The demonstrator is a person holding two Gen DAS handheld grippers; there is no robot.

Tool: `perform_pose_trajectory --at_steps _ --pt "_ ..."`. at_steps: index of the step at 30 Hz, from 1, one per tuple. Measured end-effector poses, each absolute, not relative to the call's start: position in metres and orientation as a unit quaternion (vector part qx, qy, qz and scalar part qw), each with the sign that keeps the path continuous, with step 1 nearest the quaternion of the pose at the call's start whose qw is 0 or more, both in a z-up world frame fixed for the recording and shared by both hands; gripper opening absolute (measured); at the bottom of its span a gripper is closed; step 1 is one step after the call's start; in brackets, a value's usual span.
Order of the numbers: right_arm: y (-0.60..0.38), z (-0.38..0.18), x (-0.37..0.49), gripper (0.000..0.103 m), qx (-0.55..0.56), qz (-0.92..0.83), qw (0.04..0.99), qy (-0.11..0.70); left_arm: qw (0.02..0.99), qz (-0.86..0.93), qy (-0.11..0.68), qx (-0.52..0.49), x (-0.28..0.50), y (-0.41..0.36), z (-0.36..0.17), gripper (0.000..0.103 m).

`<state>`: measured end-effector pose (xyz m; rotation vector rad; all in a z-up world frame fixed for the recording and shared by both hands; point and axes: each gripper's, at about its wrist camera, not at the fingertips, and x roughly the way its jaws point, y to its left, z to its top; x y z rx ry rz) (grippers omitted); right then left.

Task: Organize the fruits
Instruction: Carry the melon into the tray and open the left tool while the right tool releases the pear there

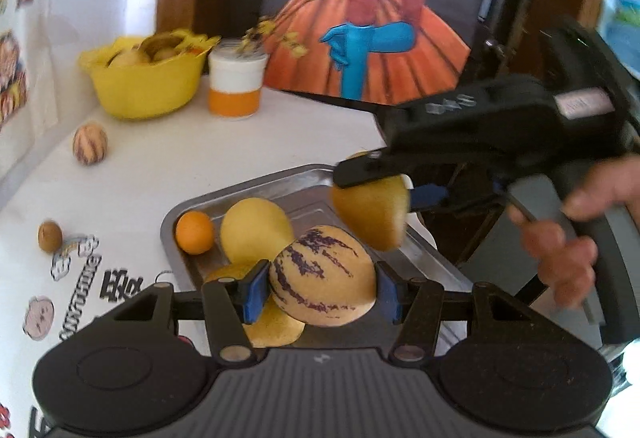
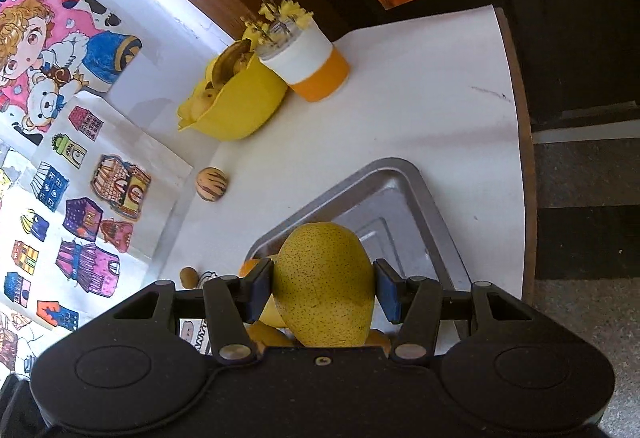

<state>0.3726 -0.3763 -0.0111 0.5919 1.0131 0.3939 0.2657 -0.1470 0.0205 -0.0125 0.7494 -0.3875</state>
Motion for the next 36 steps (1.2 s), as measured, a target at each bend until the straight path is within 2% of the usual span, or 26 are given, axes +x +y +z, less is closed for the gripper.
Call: perform_pose_trajectory --at_steps 22,36 --pt "-0.363 -0.032 0.384 0.056 0.259 0.178 0.818 0.482 0.889 -0.213 0.402 0.050 0.255 -0.180 0.001 0.059" --pt "-0.355 -0.039 0.383 0.057 0.267 0.177 0.808 0.495 0.882 -0.214 0.418 0.046 0.258 -0.180 0.000 0.060"
